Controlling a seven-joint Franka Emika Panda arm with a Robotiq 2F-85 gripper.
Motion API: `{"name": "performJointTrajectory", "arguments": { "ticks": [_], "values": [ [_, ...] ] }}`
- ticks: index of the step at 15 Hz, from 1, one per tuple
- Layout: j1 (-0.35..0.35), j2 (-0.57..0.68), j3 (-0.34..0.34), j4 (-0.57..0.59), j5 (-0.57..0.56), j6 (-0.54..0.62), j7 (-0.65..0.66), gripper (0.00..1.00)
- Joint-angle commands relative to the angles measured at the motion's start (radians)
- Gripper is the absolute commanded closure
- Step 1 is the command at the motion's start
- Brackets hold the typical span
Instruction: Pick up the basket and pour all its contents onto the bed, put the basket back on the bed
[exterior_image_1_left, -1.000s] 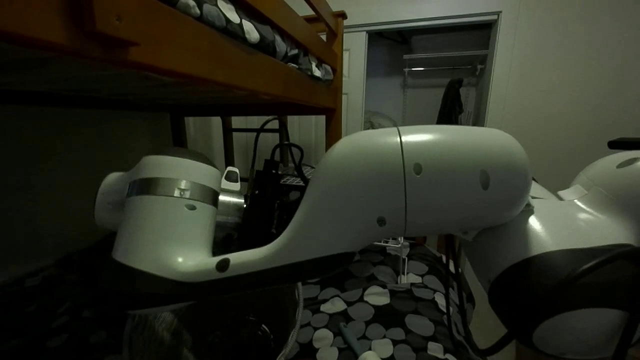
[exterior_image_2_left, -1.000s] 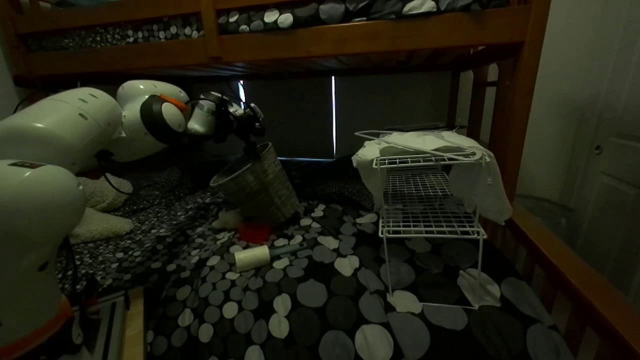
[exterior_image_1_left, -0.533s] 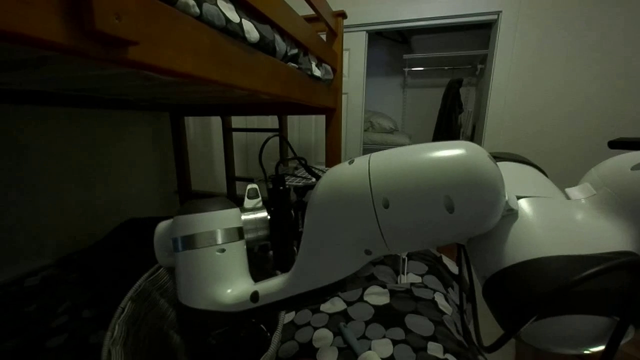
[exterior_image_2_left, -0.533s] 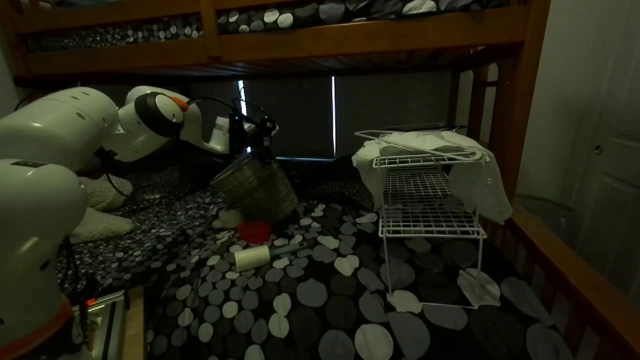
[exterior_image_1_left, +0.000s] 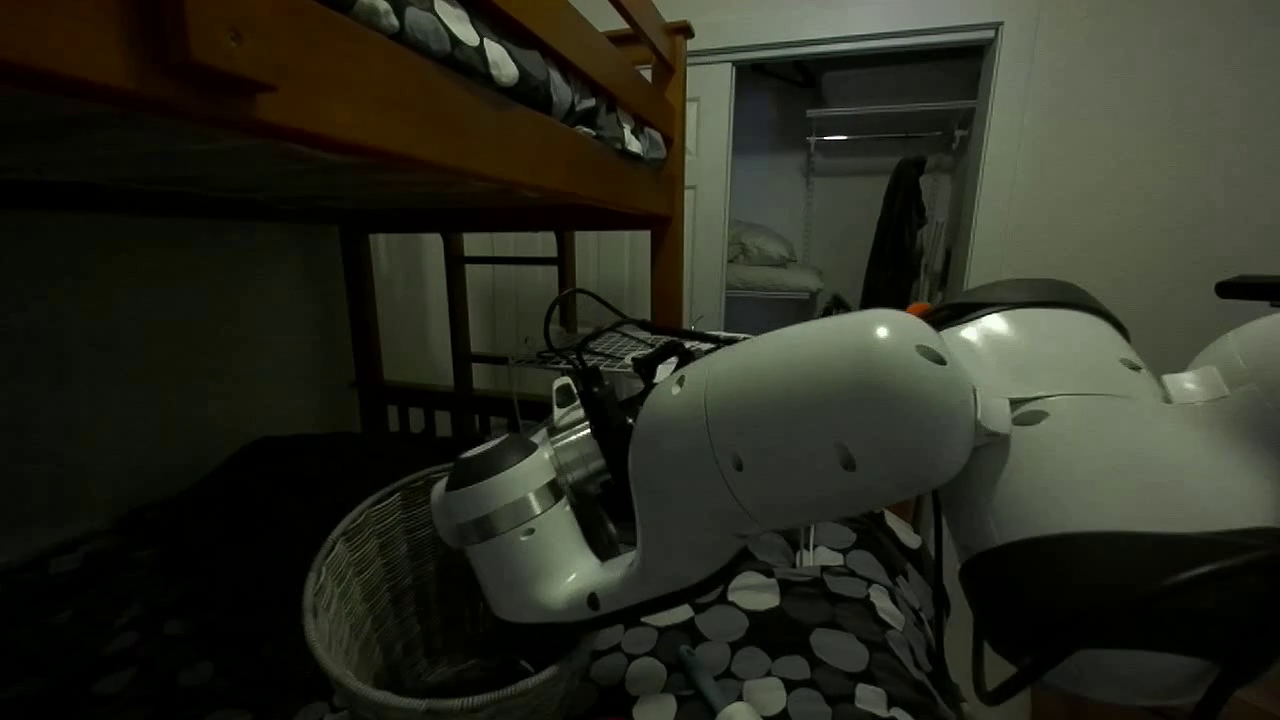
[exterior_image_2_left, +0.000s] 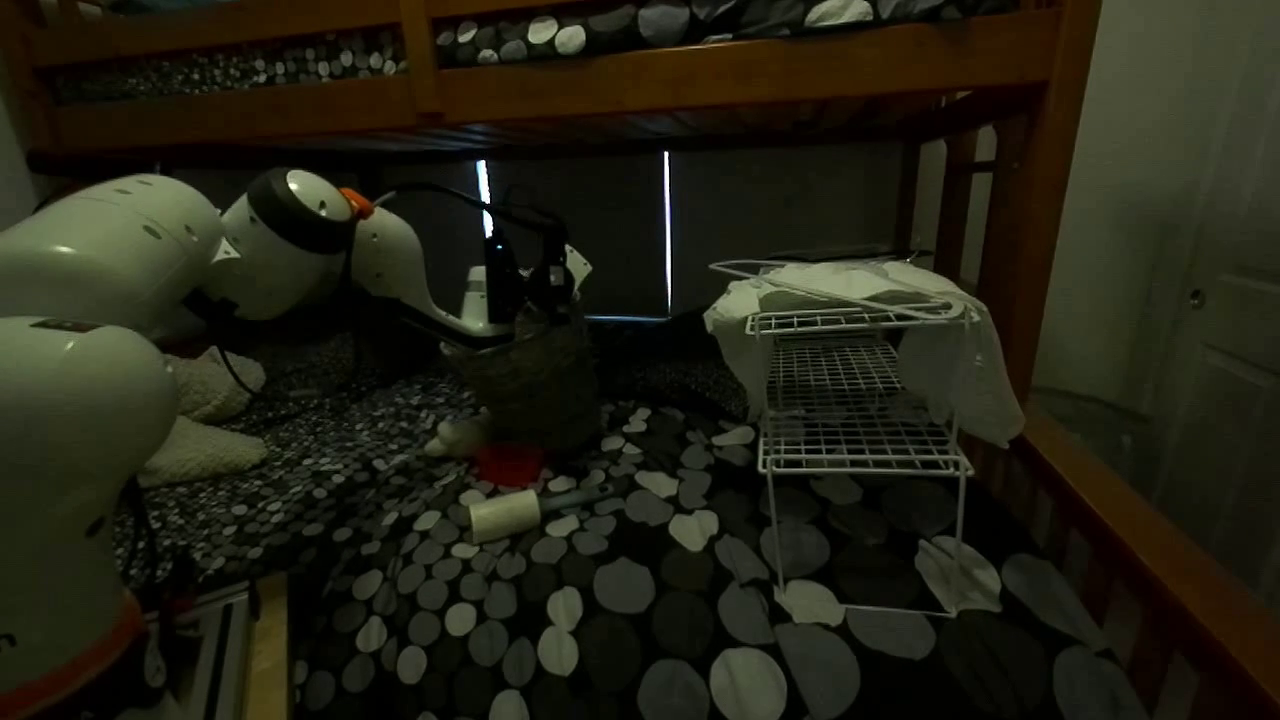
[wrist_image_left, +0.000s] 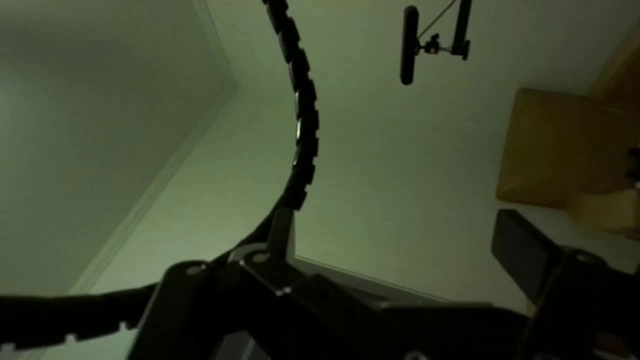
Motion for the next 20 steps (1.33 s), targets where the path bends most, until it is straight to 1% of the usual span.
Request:
{"name": "performJointTrajectory", "arguments": {
  "ticks": [1, 2, 3, 4, 6, 7, 8, 9, 11, 12, 13, 14, 15, 16, 17, 18, 19, 20],
  "values": [
    [0.111, 0.046, -0.257, -0.149, 0.118, 0.0, -0.023, 0.0],
    [0.128, 0.043, -0.327, -0.169, 0.198, 0.0, -0.007, 0.0],
    [0.143, 0.052, -0.383, -0.136, 0.303, 0.0, -0.01, 0.0],
    [0.169, 0.054, -0.438, -0.131, 0.378, 0.0, 0.002, 0.0],
    [0.23, 0.05, -0.558, -0.158, 0.52, 0.0, 0.031, 0.0],
    [0.271, 0.038, -0.608, -0.184, 0.58, 0.0, 0.057, 0.0],
    [0.334, 0.02, -0.659, -0.235, 0.64, 0.0, 0.082, 0.0],
    [0.381, 0.013, -0.707, -0.267, 0.697, -0.002, 0.11, 0.0],
    [0.51, 0.008, -0.799, -0.394, 0.826, -0.008, 0.185, 0.0],
    [0.572, 0.003, -0.826, -0.444, 0.897, -0.014, 0.248, 0.0],
    [0.606, -0.046, -0.806, -0.461, 0.938, -0.02, 0.345, 0.0],
    [0.676, 0.007, -0.879, -0.535, 1.035, 0.02, 0.373, 0.0],
    [0.716, -0.036, -0.859, -0.578, 1.085, 0.054, 0.48, 0.0],
    [0.621, 0.001, -0.844, -0.448, 0.992, -0.01, 0.349, 0.0],
    [0.664, -0.005, -0.85, -0.489, 1.03, 0.007, 0.403, 0.0],
    [0.693, -0.009, -0.851, -0.518, 1.046, 0.019, 0.432, 0.0],
    [0.707, -0.011, -0.852, -0.534, 1.051, 0.024, 0.443, 0.0],
    [0.707, -0.072, -0.812, -0.538, 1.03, 0.031, 0.5, 0.0]
  ]
}}
